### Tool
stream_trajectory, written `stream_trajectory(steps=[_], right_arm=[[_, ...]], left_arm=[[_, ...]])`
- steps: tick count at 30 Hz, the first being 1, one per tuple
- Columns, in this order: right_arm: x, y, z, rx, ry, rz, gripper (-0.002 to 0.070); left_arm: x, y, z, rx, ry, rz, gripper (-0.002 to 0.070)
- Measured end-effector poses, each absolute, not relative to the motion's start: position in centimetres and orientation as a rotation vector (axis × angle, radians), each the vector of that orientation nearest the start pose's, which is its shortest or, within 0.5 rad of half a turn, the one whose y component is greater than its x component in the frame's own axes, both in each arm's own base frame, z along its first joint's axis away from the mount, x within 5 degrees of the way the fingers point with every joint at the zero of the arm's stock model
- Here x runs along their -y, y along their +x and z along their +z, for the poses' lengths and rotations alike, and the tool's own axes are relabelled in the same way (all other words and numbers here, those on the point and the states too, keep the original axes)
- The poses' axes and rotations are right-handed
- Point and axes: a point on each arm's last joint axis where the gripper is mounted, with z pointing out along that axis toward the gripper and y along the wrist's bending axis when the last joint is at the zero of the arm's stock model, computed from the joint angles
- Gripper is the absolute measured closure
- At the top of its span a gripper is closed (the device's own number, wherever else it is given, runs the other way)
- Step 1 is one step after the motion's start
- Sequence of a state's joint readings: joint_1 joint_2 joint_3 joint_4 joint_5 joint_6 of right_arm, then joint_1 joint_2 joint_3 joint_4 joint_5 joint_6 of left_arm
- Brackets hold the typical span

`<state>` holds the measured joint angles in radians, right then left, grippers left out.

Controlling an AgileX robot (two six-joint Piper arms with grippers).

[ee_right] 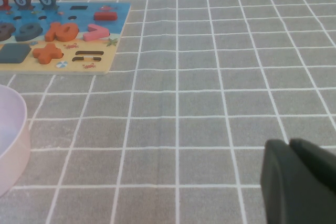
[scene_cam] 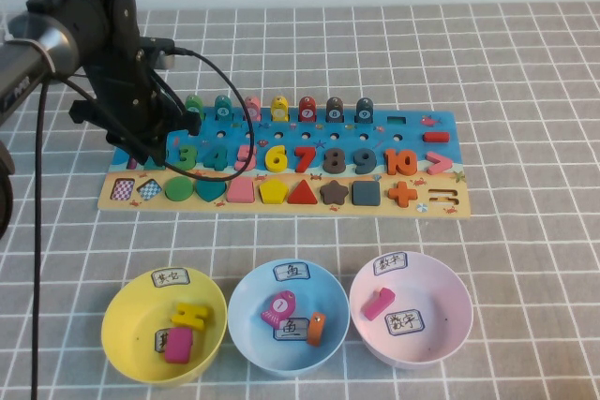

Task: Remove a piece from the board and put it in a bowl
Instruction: Pick up the "number 2"

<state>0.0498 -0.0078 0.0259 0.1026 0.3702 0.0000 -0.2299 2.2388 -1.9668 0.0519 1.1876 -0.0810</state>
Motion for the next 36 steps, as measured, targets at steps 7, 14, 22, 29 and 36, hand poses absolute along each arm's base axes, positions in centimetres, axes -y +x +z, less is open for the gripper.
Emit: stream_trajectory(steps=[7, 14, 22, 29, 36], right_arm=[[-0.6, 5.3, 17.2, -1.872, 0.017, 0.135, 0.0694], [-0.6, 5.3, 17.2, -1.872, 0.017, 0.135, 0.0694], [-0.6, 5.3, 17.2, -1.872, 0.017, 0.135, 0.0694], [-0.6, 5.3, 17.2, -1.872, 0.017, 0.135, 0.0694], [-0.6, 5.3, 17.2, -1.872, 0.017, 0.135, 0.0694]], left_arm=[[10.3, 46.3, 20.7, -2.920, 0.267, 0.024, 0.0456], [10.4, 46.5, 20.8, -2.897, 0.269, 0.019, 0.0436], [10.2, 46.8, 19.4, -2.923, 0.255, 0.024, 0.0402], [10.2, 47.1, 19.3, -2.901, 0.246, 0.018, 0.0402], [10.3, 47.1, 19.1, -2.904, 0.218, 0.015, 0.0401]])
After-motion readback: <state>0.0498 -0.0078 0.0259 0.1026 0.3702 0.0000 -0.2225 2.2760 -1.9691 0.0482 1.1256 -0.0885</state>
